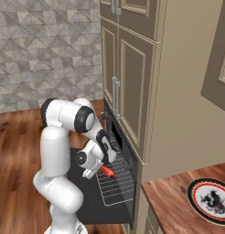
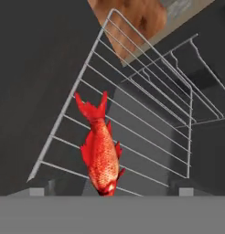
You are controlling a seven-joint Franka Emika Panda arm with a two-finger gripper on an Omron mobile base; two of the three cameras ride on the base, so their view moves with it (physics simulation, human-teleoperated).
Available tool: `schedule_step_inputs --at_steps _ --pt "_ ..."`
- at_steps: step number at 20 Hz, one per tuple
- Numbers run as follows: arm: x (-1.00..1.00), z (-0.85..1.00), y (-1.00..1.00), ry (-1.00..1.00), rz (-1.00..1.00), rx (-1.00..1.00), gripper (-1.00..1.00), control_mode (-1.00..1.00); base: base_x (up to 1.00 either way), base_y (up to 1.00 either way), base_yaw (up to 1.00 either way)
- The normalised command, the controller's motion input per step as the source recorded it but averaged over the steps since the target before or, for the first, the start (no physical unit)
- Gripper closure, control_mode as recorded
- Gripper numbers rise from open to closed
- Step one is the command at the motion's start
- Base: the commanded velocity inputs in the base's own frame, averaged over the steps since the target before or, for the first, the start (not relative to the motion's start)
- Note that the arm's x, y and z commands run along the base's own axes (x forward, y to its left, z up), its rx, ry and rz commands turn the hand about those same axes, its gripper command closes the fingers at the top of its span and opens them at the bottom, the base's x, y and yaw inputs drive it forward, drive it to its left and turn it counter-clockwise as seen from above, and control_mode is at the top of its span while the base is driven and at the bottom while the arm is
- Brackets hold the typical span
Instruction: Place the fish on the rack of the oven, and slide the rack back inside. Close the oven door.
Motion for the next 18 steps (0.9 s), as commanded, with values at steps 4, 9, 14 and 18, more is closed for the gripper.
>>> schedule_step_inputs --at_steps 4,9,14,18 --pt "-0.75 0.79 0.36 -0.12 0.2 -0.01 -1.0 -1.0 0.0 0.0 0.0" --pt "-0.57 0.82 0.37 -0.04 0.34 0.0 -1.0 -1.0 0.0 0.0 0.0" --pt "-0.37 0.74 0.21 0.01 0.36 0.0 -1.0 -1.0 0.0 0.0 0.0" --pt "-0.15 0.66 0.05 0.17 0.33 0.0 -1.0 -1.0 0.0 0.0 0.0"
